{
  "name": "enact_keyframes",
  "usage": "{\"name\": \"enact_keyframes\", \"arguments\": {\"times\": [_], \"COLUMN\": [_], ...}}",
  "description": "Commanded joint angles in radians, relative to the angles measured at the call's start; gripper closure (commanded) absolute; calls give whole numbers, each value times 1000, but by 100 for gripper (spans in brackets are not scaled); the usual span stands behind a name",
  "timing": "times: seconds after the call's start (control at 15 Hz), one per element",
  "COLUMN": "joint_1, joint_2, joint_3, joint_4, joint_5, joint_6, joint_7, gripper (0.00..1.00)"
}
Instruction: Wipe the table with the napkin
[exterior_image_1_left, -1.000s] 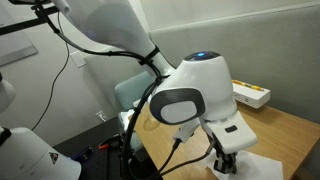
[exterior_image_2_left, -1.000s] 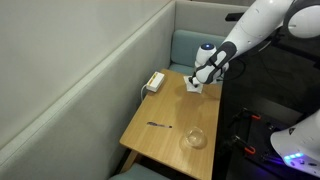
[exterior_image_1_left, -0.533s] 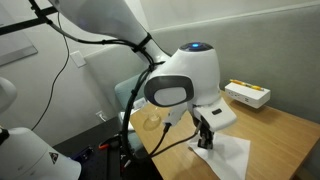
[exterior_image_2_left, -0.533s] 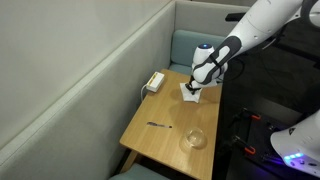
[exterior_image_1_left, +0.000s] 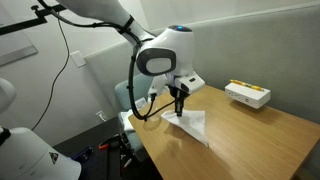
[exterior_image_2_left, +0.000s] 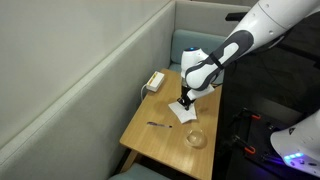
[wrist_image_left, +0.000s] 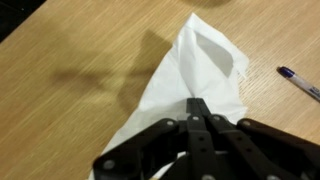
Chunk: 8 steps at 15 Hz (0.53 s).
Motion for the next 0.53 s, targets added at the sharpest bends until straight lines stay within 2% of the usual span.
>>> {"name": "enact_keyframes", "arguments": {"times": [0.0,0.47], "joint_1": [62,91], "joint_2": [-6,79], "joint_3": [-71,-223], "joint_4": [-10,1], "joint_5": [-69,-194], "joint_6": [12,69], "joint_7": [31,121], "gripper": [100,100]}}
